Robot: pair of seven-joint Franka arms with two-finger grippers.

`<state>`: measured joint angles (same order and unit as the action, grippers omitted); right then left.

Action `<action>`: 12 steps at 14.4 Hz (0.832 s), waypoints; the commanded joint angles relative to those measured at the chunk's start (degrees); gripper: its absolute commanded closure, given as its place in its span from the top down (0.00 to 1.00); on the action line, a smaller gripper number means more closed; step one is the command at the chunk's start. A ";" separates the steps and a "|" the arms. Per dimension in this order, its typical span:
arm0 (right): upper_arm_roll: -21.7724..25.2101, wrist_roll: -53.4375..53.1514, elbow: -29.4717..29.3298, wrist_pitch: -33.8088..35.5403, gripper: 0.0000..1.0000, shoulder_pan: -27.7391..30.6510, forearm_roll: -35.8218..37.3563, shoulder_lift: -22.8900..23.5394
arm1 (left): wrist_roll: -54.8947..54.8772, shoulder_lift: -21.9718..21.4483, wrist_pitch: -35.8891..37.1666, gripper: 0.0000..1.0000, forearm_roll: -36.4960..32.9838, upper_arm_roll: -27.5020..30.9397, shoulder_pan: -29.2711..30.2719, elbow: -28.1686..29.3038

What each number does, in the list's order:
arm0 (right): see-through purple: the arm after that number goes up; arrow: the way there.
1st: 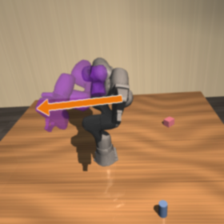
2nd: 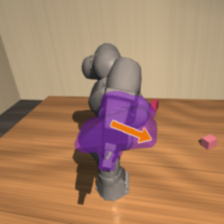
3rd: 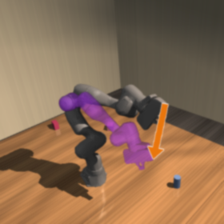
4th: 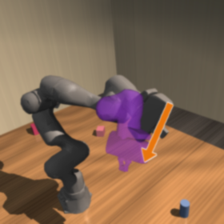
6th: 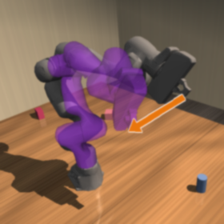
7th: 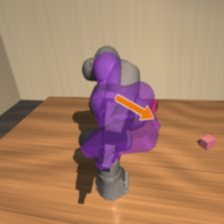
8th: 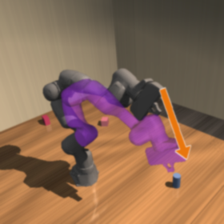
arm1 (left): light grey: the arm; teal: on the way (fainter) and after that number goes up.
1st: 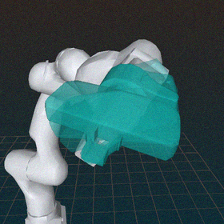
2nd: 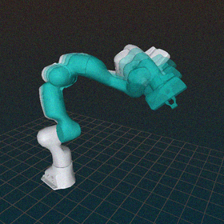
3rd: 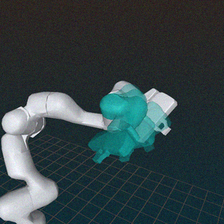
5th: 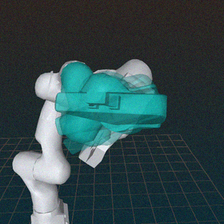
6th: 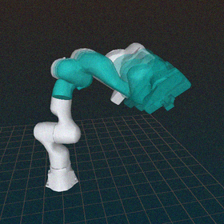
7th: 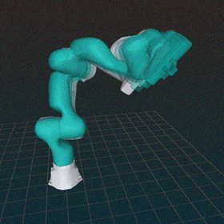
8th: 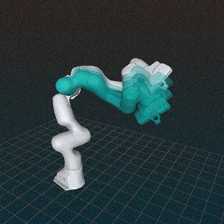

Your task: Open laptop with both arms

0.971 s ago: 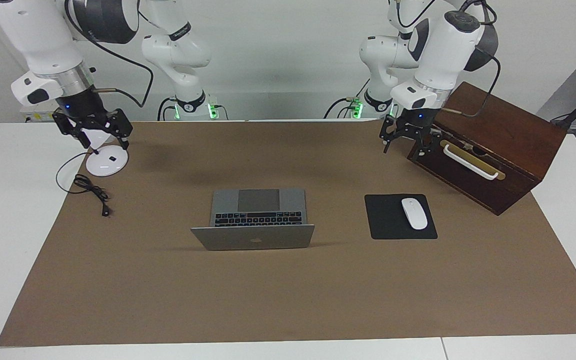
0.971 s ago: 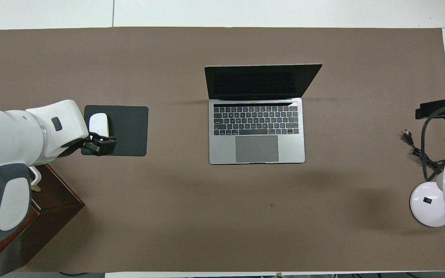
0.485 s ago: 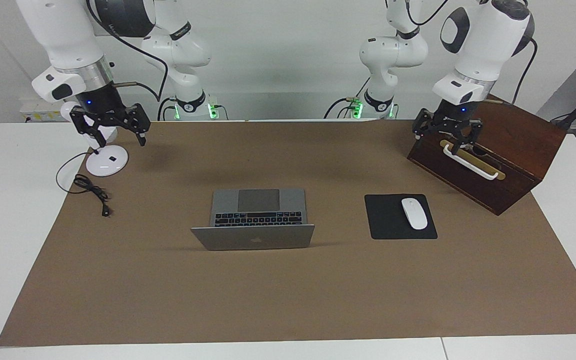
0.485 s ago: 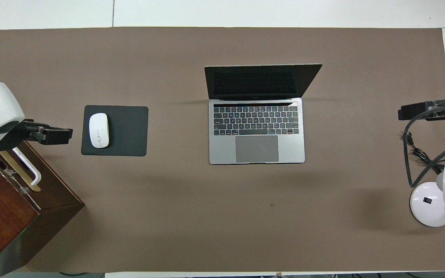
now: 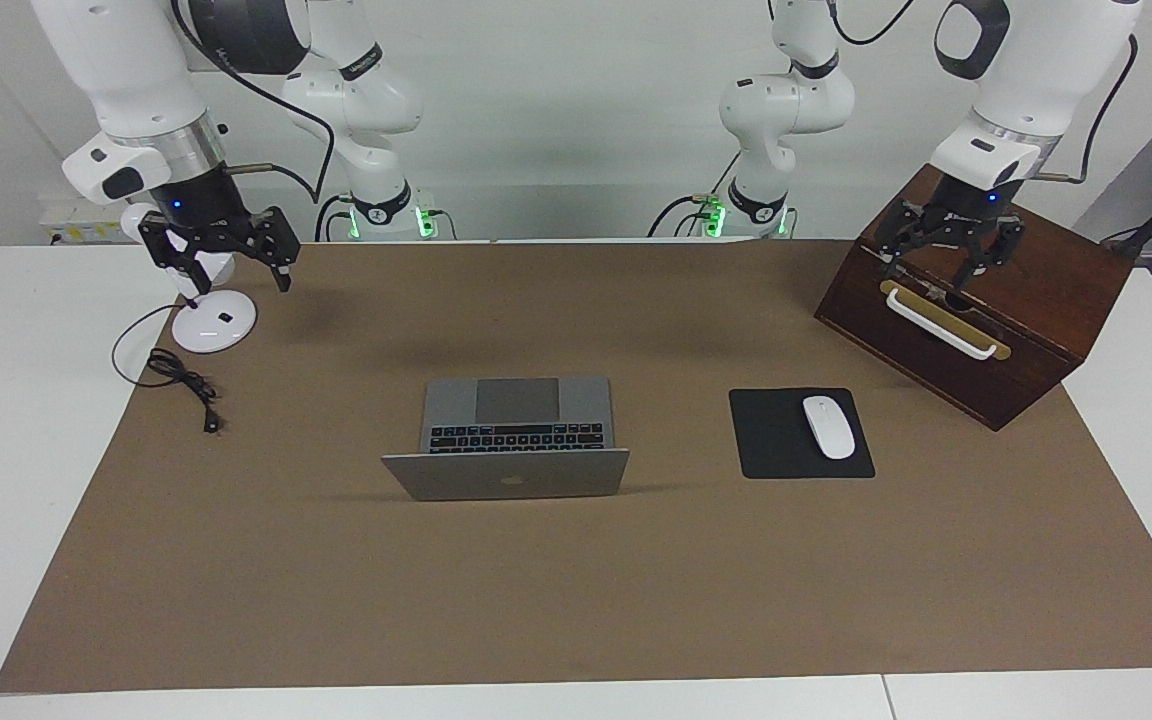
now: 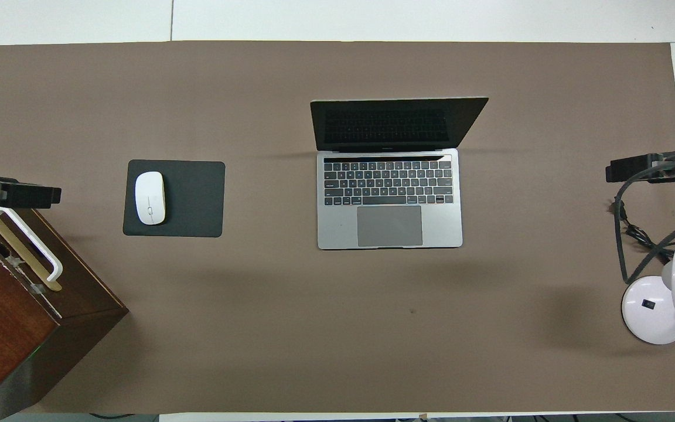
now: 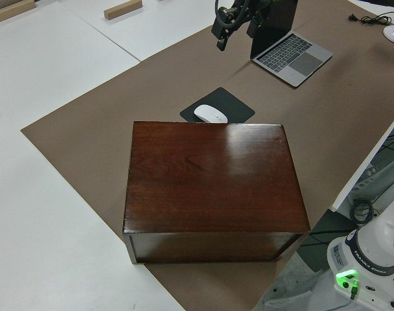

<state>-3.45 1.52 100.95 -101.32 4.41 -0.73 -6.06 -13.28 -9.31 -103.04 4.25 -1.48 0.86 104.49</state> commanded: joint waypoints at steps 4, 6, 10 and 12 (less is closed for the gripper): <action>-0.06 1.38 -0.66 6.21 1.00 0.51 -0.50 -0.88 | 0.71 5.53 8.99 1.00 -1.61 -0.36 1.51 -11.14; -0.06 1.38 -1.01 8.50 1.00 0.51 -0.50 -0.88 | 0.71 6.15 8.99 1.00 -1.70 -0.36 1.51 -11.41; -0.06 1.29 -0.84 11.50 1.00 0.42 -0.50 -1.14 | 0.71 7.11 9.87 1.00 -3.45 -0.45 2.39 -13.43; 0.11 1.29 -0.93 12.64 1.00 0.51 -0.51 -1.14 | 0.71 7.20 9.52 1.00 -3.55 -0.45 2.39 -13.43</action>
<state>-3.42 1.52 100.22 -90.28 4.41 -0.73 -6.68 -13.11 -3.58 -95.22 2.02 -1.35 2.67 93.60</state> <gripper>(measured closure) 0.000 0.000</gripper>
